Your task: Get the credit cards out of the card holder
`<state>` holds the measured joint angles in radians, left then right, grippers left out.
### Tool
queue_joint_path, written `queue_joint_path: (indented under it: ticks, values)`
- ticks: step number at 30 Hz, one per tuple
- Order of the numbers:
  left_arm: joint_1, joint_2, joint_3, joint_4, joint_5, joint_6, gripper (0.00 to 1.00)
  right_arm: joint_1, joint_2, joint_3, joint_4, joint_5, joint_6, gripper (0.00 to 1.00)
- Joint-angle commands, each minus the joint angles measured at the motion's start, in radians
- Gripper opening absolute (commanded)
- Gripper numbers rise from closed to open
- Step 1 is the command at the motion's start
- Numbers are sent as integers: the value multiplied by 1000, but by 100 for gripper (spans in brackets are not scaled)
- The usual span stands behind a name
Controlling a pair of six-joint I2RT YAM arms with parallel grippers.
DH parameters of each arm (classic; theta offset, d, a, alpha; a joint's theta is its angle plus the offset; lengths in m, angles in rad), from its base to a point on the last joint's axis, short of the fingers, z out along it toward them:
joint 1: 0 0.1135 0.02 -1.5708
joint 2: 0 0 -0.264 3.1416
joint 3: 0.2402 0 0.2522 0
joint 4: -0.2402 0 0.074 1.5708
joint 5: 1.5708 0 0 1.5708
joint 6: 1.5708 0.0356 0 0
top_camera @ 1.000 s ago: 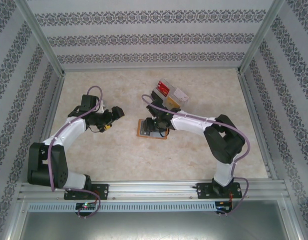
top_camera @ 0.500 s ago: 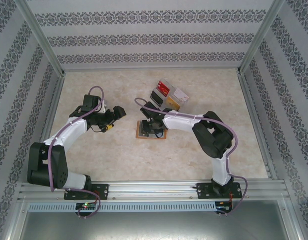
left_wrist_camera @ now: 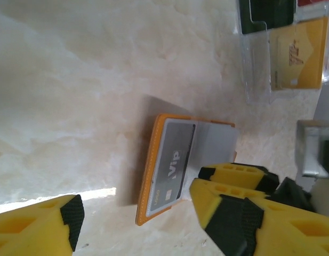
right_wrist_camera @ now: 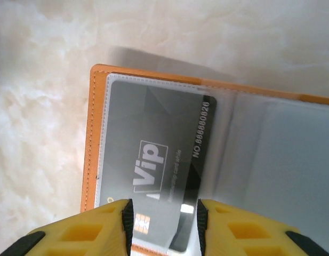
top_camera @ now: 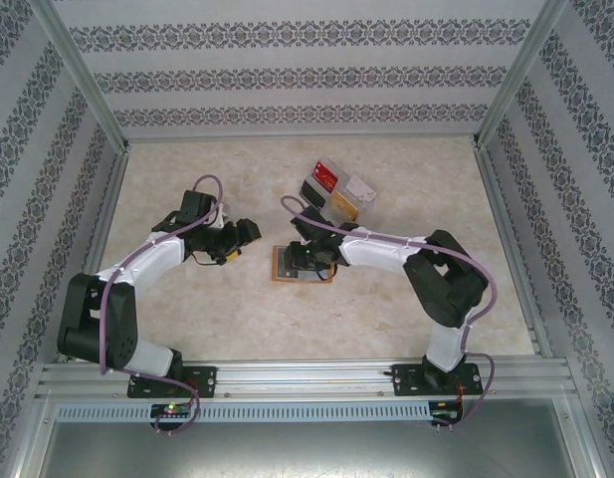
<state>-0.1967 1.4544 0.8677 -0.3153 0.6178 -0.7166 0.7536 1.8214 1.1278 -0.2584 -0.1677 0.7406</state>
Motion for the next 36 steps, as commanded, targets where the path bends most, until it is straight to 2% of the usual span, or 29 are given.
queue_joint_path:
  ticks: [1, 8, 13, 17, 30, 36]
  values:
    - [-49, 20, 8, 61, -2, -12, 77, -34, -51, -49, 74, -48, 65, 39]
    - [-123, 79, 44, 62, -19, -6, 58, -68, -2, -61, 140, -141, 118, 31]
    - [-175, 148, 76, 64, -30, -9, 41, -79, 20, -69, 157, -145, 134, 24]
    - [-195, 201, 94, 62, -45, -12, 33, -85, 27, -77, 157, -140, 137, 21]
    - [-198, 284, 106, 116, -57, -55, 19, -99, 47, -89, 160, -141, 134, 19]
    - [-198, 300, 109, 119, -63, -59, 17, -104, 51, -91, 178, -163, 140, 17]
